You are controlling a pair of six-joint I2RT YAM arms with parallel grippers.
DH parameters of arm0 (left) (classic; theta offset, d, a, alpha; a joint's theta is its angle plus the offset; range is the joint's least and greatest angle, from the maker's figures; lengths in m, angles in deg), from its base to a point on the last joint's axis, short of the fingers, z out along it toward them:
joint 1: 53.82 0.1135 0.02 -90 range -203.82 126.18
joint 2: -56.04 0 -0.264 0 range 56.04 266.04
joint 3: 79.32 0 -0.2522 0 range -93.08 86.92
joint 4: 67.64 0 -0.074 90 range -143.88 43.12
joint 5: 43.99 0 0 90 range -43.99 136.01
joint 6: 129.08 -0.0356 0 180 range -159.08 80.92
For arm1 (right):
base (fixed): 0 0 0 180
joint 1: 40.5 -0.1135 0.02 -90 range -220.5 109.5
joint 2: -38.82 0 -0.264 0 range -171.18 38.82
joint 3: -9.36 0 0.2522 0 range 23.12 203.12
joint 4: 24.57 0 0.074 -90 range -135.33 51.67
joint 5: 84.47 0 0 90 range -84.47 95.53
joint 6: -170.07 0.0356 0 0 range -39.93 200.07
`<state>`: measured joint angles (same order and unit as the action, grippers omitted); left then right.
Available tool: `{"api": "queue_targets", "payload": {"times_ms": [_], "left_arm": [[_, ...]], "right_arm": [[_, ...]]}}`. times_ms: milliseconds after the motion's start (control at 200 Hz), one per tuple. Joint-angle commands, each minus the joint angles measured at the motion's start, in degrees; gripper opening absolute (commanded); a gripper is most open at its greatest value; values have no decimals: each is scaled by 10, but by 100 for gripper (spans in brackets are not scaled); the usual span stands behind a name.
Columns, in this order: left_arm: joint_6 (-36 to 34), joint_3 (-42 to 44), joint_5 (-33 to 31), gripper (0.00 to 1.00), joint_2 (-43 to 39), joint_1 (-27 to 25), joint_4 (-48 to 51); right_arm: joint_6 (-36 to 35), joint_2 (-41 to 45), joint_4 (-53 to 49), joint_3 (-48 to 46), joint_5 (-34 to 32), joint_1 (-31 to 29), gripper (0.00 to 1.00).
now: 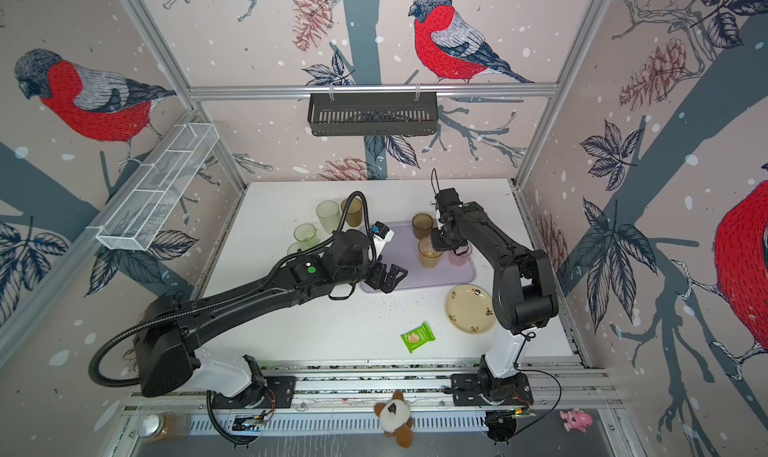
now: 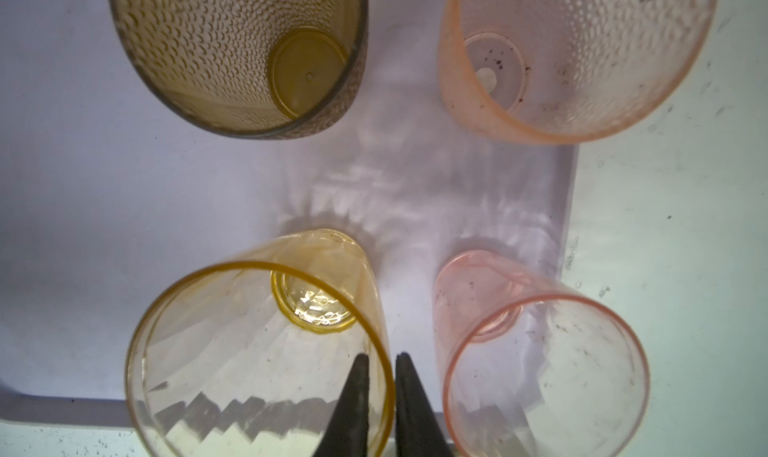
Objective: Place the glasses into the tray
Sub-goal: 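Lower the yellow cup onto the tray beside the pink cups, then open the right gripper and raise it off the yellow cup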
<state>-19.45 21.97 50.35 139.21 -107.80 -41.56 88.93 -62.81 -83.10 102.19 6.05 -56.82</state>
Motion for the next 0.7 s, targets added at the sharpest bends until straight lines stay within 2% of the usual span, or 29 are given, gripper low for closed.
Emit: {"api": "queue_targets", "payload": {"times_ms": [0, 385, 695], "left_arm": [[4, 0, -3, 98, -4, -2, -22], [4, -4, -6, 98, -6, -2, -20], [12, -12, -15, 98, -13, -2, -7]], "right_arm": [[-2, 7, -4, 2, -3, -1, 17], [-2, 14, -24, 35, -20, -7, 26], [4, 30, -22, 69, -37, -36, 32]]}}
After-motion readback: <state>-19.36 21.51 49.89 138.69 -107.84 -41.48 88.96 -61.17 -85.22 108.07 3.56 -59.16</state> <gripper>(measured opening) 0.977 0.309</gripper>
